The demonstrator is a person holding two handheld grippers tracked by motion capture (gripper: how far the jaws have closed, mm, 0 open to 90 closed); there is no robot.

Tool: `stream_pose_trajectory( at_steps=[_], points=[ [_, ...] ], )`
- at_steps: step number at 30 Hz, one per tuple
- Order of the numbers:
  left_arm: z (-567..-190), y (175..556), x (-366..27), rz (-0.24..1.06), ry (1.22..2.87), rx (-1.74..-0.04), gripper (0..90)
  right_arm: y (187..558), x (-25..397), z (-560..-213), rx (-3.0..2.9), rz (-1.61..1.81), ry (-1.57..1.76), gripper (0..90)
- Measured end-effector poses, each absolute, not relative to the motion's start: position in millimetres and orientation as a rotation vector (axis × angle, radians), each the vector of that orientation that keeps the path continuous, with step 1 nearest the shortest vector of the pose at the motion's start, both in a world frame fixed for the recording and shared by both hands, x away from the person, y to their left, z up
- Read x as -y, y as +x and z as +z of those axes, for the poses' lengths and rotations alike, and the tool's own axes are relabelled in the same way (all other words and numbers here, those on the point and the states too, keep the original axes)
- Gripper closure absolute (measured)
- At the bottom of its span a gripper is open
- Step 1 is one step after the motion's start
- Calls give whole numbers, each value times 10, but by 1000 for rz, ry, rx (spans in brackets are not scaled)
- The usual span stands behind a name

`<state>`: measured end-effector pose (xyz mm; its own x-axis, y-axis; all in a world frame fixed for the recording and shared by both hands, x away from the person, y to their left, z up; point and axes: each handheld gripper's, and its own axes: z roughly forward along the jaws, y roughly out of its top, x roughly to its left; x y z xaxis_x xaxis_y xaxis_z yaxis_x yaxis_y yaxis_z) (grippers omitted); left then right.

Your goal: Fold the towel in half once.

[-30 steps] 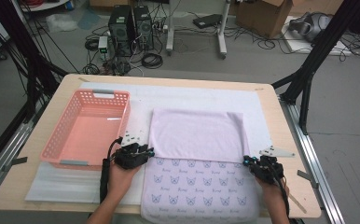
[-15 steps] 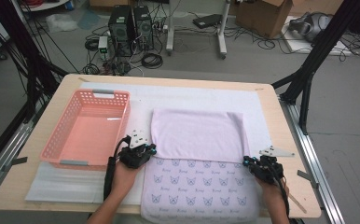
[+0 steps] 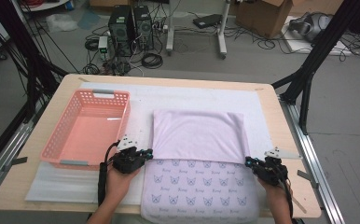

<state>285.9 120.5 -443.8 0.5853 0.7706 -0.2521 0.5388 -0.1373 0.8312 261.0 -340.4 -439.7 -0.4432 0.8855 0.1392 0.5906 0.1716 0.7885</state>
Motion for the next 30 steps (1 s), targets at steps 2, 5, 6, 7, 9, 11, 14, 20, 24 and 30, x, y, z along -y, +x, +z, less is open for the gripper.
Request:
stream_pose_trajectory(
  at_steps=[2, 5, 6, 7, 9, 11, 14, 20, 24, 30],
  points=[
    [-4426, 2801, -1204, 284, 1808, -1058, 878, 2568, 3410, -4374, -2100, 1169, 1389, 869],
    [-4421, 2682, -1212, 278, 1806, -1050, 878, 2480, 3417, -4359, -2097, 1172, 1392, 869],
    [-4421, 2639, -1217, 280, 1804, -1049, 878, 2451, 3421, -4357, -2094, 1172, 1395, 869],
    [-4419, 2594, -1227, 280, 1806, -1049, 877, 2415, 3431, -4356, -2095, 1172, 1392, 869],
    [-4421, 2485, -1244, 279, 1802, -1048, 877, 2313, 3449, -4350, -2091, 1175, 1398, 869],
    [-4423, 2393, -1248, 277, 1802, -1047, 877, 2227, 3459, -4343, -2086, 1182, 1396, 869],
    [-4428, 2233, -1257, 280, 1808, -1041, 877, 2067, 3445, -4338, -2094, 1181, 1401, 869],
    [-4434, 1933, -1273, 278, 1814, -1033, 877, 1746, 3426, -4336, -2104, 1175, 1388, 869],
    [-4431, 1740, -1305, 272, 1819, -1026, 877, 1557, 3421, -4329, -2109, 1172, 1385, 869],
    [-4443, 1476, -1318, 261, 1825, -1017, 876, 1284, 3410, -4324, -2120, 1167, 1387, 869]
  ],
)
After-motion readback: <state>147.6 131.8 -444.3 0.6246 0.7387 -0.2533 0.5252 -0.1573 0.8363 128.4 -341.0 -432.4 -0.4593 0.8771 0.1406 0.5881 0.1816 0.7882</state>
